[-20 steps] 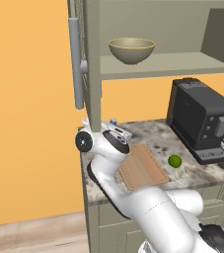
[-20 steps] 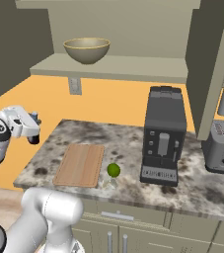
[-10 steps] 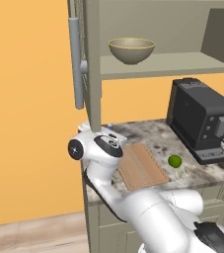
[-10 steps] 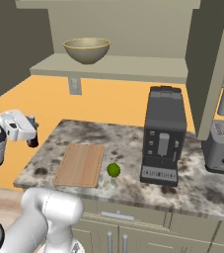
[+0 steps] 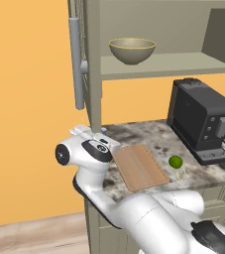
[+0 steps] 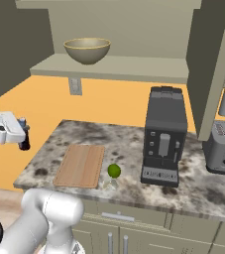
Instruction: Open the cabinet. Place the bowl and condiment on the counter. Then place the lime and garlic on the cutting board.
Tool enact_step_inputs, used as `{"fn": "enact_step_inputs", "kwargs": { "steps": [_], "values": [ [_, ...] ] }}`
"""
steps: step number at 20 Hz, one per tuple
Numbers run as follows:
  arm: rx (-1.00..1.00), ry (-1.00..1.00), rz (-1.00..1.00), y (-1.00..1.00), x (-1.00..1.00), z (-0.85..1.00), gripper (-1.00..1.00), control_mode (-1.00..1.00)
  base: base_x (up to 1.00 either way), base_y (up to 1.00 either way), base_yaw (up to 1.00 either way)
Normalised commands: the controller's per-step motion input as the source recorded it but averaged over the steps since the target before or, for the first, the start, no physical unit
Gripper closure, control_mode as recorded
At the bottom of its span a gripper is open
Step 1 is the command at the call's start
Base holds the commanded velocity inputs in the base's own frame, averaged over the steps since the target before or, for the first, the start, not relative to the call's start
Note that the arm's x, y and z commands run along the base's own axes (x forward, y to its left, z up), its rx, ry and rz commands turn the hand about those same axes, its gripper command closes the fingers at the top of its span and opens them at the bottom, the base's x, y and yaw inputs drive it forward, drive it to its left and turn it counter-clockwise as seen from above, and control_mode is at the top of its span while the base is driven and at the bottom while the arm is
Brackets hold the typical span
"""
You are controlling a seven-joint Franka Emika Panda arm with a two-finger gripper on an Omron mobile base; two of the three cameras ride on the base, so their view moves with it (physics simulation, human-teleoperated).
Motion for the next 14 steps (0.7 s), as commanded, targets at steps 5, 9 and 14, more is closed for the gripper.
{"fn": "enact_step_inputs", "kwargs": {
  "steps": [5, 9, 14],
  "values": [
    [0.0, 0.0, -0.07, 0.0, -0.41, -0.04, 1.0, -1.0, 0.0, 0.0, 0.0],
    [-0.05, 0.0, -0.08, 0.0, -0.38, -0.09, 1.0, -1.0, 0.0, 0.0, 0.0],
    [-0.08, 0.0, -0.08, -0.01, -0.1, -0.15, 1.0, -1.0, 0.0, 0.0, 0.0]
  ]
}}
